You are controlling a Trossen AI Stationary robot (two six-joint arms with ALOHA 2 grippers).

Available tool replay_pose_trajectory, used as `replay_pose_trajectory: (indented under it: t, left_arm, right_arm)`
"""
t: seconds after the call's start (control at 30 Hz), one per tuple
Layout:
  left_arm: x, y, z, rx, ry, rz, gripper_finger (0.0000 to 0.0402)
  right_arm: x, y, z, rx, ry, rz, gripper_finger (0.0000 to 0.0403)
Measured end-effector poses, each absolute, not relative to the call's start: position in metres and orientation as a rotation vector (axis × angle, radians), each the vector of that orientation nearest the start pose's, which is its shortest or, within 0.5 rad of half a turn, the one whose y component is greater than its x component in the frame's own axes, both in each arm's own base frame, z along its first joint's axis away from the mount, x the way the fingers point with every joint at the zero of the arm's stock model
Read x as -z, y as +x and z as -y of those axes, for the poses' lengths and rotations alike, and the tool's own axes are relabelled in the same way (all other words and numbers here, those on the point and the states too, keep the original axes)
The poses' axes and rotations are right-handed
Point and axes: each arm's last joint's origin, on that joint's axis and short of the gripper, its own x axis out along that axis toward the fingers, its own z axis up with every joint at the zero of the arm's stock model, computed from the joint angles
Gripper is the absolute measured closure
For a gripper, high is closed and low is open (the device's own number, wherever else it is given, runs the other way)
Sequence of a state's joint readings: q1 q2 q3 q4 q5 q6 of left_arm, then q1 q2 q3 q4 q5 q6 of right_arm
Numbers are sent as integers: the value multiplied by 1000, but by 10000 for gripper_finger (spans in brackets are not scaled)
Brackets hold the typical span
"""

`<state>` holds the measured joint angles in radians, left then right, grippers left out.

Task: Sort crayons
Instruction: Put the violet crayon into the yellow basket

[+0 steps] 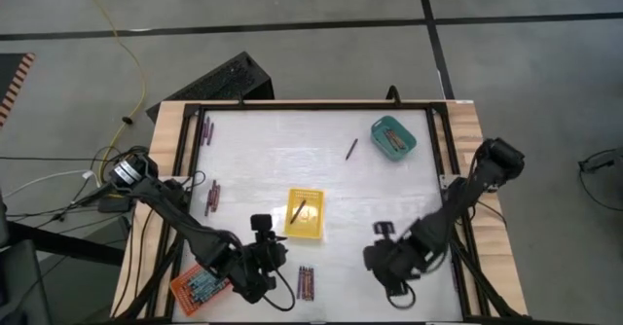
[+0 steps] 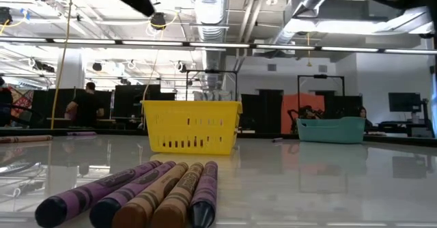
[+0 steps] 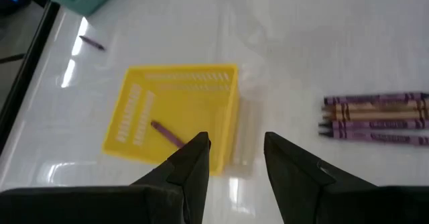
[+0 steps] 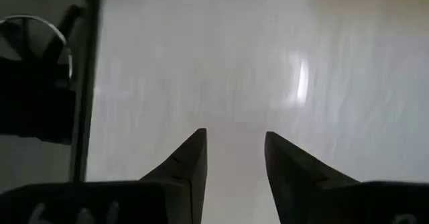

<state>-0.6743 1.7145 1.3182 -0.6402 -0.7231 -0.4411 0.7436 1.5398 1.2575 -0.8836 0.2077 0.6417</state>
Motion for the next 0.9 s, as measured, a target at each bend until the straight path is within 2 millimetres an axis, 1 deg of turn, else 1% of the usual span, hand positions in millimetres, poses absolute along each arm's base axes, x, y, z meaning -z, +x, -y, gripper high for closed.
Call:
replay_pose_trajectory:
  t: [0.17, 0.2, 0.27, 0.4, 0.5, 0.57, 0.73, 0.9]
  left_arm:
    - [-251, 297, 198, -190, 250, -738, 269]
    - [-251, 299, 198, -181, 252, -739, 269]
    - [-251, 300, 196, -169, 258, -739, 269]
    - [-251, 304, 193, -155, 259, -747, 269]
    - [-251, 306, 190, -156, 248, -752, 269]
    - [-251, 307, 189, -163, 240, -752, 269]
    - [-253, 308, 189, -162, 221, -730, 269]
    - [-255, 311, 191, -157, 202, -702, 269]
  right_arm:
    - [-240, 198, -217, 187, 136, -1337, 266]
    - [-236, 191, -221, 232, 141, -1374, 266]
    - [-229, 178, -228, 252, 99, -1463, 266]
    - [-222, 151, -238, 179, -55, -1669, 266]
    - [-221, 137, -240, 126, -115, -1750, 266]
    - [-219, 132, -240, 80, -141, -1782, 266]
    - [-209, 125, -247, -121, -248, -1826, 266]
    - [-193, 120, -257, -295, -432, -1855, 266]
